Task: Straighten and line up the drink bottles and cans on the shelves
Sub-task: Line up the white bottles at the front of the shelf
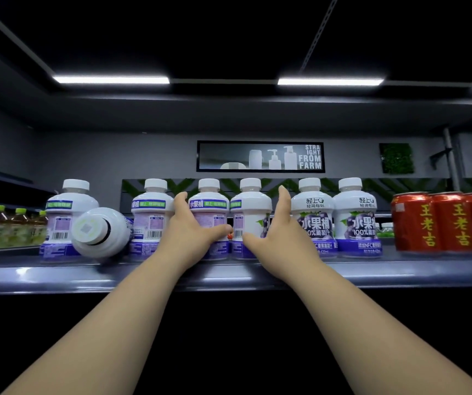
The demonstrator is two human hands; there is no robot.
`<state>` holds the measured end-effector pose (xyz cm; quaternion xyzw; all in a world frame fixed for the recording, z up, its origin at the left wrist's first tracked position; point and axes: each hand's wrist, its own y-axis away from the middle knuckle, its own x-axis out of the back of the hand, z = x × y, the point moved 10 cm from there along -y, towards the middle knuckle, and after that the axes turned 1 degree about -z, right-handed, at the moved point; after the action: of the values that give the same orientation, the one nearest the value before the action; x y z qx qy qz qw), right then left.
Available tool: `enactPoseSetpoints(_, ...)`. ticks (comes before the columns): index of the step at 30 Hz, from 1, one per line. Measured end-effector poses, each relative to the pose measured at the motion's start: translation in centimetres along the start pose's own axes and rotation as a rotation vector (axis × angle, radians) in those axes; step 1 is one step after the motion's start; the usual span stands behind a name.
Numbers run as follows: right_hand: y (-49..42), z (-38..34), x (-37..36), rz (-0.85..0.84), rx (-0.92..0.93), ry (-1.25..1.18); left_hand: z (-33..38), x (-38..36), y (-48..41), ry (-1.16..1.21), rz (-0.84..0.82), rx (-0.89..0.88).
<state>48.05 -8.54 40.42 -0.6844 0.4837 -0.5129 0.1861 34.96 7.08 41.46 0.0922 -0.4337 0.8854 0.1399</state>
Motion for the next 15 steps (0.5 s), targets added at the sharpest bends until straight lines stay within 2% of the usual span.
enactPoseSetpoints(3, -0.7, -0.3, -1.0, -0.076, -0.038, -0.029, -0.6, -0.2, -0.4, 0.033, -0.009, 0.038)
enactPoseSetpoints(7, -0.2, -0.4, -0.7, 0.049, -0.028, 0.022, -1.2, -0.8, -0.7, 0.116, -0.101, 0.062)
enactPoseSetpoints(11, 0.2, -0.4, -1.9, -0.025, -0.008, 0.101, -1.2, -0.6, -0.9, 0.086, -0.109, 0.033)
enactPoseSetpoints(15, 0.3, -0.3, -1.1, -0.001, 0.003, 0.049, -1.6, -0.2, -1.0, 0.146, -0.142, 0.070)
